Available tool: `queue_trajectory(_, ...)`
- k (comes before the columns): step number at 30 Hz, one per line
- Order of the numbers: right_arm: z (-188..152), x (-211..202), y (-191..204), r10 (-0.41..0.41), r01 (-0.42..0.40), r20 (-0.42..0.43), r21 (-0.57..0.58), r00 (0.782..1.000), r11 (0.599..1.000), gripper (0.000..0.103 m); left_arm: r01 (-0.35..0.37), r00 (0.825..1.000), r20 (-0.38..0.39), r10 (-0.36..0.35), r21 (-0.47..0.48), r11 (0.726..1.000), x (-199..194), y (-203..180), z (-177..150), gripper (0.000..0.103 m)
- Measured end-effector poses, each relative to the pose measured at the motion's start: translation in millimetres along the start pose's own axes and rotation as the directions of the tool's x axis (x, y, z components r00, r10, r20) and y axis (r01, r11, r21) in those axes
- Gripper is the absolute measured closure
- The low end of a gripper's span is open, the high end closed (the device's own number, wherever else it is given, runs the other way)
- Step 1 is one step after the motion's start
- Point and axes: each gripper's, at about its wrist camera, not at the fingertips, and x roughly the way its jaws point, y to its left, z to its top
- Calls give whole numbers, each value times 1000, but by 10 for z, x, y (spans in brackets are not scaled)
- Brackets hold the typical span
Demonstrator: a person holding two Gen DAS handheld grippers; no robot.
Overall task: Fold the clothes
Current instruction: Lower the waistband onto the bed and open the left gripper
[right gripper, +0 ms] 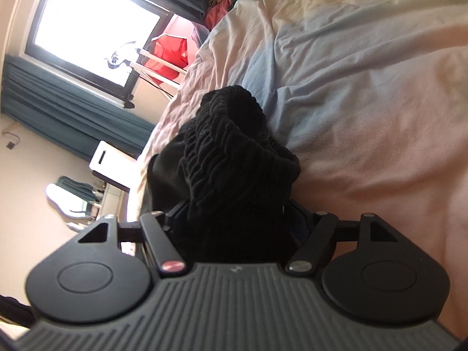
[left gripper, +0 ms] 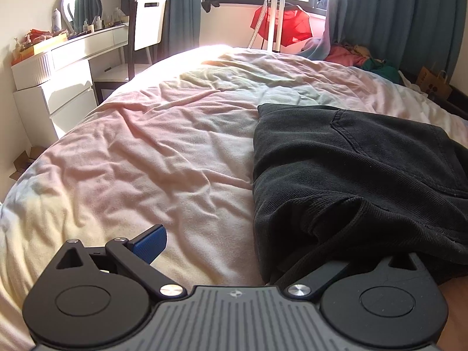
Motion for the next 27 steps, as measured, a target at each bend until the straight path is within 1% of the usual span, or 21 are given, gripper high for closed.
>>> queue_trajectory(1,-4,45,-31,-11,11,-15,10,1000,1000,23,-1,1000,0,1,-2,1000,-11,0,-10,0)
queue_trajectory(2,-10,83,-72,-1,1,-26,30,1000,1000,20,-1,1000,0,1,-5,1000,-22,0,-19,0)
queue_trajectory(8,30,284,-197,95,-86,-87,98,992,991,19,8,1000,-13,-8,-25,1000,-31,22,-37,0)
queue_trajectory(13,74,342,-202,190,-173,-131,130,973,976,19,6,1000,-15,-7,-45,999,-54,41,-48,0)
queue_trajectory(15,89,302,-144,248,-232,-128,124,960,965,18,6,1000,-15,-7,-61,998,-62,63,-49,0)
queue_trajectory(18,84,191,38,333,-330,-113,44,936,943,18,2,1000,-20,-4,-96,995,-56,120,-45,0)
queue_trajectory(21,59,145,138,368,-371,-113,-6,923,929,18,5,1000,-26,-8,-116,993,-51,150,-52,0)
queue_trajectory(22,55,167,126,348,-350,-119,-1,930,937,18,6,1000,-26,-10,-116,993,-52,148,-55,0)
queue_trajectory(24,39,263,43,267,-265,-147,37,952,964,18,9,1000,-25,-12,-116,993,-55,144,-61,0)
queue_trajectory(25,22,323,-11,215,-210,-170,47,962,977,19,4,1000,-22,-6,-97,995,-67,113,-65,0)
queue_trajectory(26,7,376,-55,168,-162,-190,51,967,986,20,-4,1000,-17,3,-71,997,-84,71,-69,0)
queue_trajectory(27,0,395,-46,154,-149,-196,39,968,988,21,-12,1000,-12,12,-45,999,-101,28,-73,1)
